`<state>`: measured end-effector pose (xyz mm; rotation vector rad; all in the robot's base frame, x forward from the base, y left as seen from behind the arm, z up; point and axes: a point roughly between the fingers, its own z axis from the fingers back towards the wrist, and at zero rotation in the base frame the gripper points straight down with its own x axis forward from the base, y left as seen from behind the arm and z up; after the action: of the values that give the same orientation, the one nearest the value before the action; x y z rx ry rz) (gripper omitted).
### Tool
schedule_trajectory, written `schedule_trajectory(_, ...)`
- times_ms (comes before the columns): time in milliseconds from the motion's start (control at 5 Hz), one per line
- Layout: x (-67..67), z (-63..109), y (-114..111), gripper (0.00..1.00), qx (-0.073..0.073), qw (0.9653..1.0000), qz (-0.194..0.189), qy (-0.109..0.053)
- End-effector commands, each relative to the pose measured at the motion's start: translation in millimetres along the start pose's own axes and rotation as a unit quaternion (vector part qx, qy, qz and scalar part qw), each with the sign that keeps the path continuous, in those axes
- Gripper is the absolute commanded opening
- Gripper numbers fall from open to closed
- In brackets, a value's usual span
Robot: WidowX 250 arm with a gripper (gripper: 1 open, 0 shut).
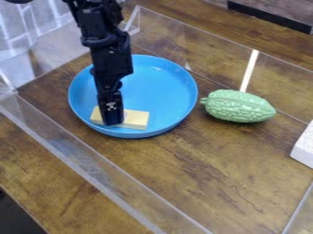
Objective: Remove the yellow block from inside the blue tray and put it on the table
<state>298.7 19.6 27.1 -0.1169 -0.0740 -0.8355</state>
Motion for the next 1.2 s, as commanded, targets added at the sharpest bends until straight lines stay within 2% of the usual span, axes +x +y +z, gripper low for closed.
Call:
schedule_trajectory(0,-1.3,5.8,25,1.00,0.023,0.9997,0.004,-0.011)
schedule_trajectory(200,-5.1,3.3,41,1.00,0.027,0.9995,0.008,-0.011)
schedule_trajectory(400,-12.5,3.7,48,1.00,0.034,0.9991,0.023,-0.009)
schedule_trajectory(600,-16.1,5.6,53,0.00,0.037,0.9992,0.011,-0.008)
schedule_trajectory(800,-21.7,6.3,54,0.00,0.038,0.9992,-0.005,-0.005)
schedule_trajectory(1000,-28.5,7.3,60,0.00,0.043,0.9990,0.011,-0.005)
